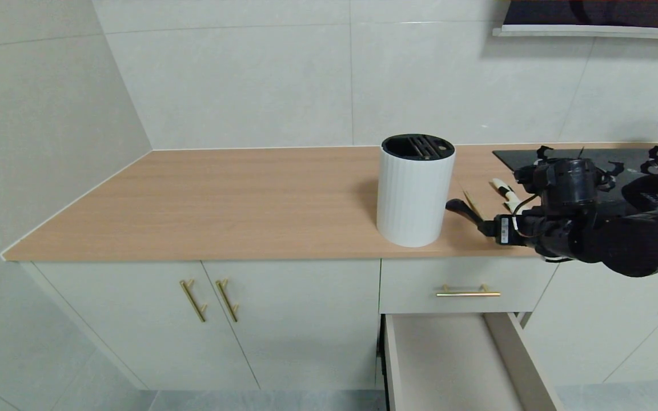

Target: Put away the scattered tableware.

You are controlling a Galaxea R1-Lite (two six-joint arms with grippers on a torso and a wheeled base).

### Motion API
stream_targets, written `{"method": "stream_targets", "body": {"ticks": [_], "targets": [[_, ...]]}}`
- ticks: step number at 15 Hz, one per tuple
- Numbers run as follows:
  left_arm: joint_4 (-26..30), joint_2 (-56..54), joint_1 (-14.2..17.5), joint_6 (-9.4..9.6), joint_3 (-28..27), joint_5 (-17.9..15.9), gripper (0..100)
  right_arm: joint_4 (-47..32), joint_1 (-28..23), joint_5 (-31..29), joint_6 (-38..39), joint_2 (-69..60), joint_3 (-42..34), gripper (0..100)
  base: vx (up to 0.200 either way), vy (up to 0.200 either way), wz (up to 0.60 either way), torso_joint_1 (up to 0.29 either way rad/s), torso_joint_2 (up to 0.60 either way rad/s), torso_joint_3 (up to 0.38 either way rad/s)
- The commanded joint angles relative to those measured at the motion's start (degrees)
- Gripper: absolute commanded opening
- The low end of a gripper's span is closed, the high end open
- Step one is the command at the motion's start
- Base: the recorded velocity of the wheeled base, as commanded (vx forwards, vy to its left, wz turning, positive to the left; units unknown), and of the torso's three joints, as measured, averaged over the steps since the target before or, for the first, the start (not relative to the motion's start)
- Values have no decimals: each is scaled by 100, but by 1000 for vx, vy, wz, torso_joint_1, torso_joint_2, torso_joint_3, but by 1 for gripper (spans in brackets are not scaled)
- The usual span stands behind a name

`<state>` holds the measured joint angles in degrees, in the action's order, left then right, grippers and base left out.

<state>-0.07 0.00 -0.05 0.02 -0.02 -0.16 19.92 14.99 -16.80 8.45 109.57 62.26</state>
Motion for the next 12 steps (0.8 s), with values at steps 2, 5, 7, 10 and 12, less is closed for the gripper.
{"method": "stream_targets", "body": {"ticks": [2, 5, 7, 10, 12], "targets": [[-1, 0, 5, -2, 2, -2, 100, 56, -67, -16, 148, 478, 190, 100, 0, 0, 0, 0, 0, 0], [-1, 0, 5, 6, 2, -2, 100, 82, -120, -16, 333, 733, 331, 100, 0, 0, 0, 0, 0, 0], [-1, 0, 5, -2, 2, -2, 100, 91, -164, -25, 342, 812, 384, 100, 0, 0, 0, 0, 0, 0], [-1, 0, 5, -2, 2, -2, 100, 302, -216, -25, 412, 917, 445, 100, 0, 0, 0, 0, 0, 0], [-1, 0, 5, 6, 2, -2, 100, 320, -234, -25, 421, 943, 454, 100, 0, 0, 0, 0, 0, 0]]}}
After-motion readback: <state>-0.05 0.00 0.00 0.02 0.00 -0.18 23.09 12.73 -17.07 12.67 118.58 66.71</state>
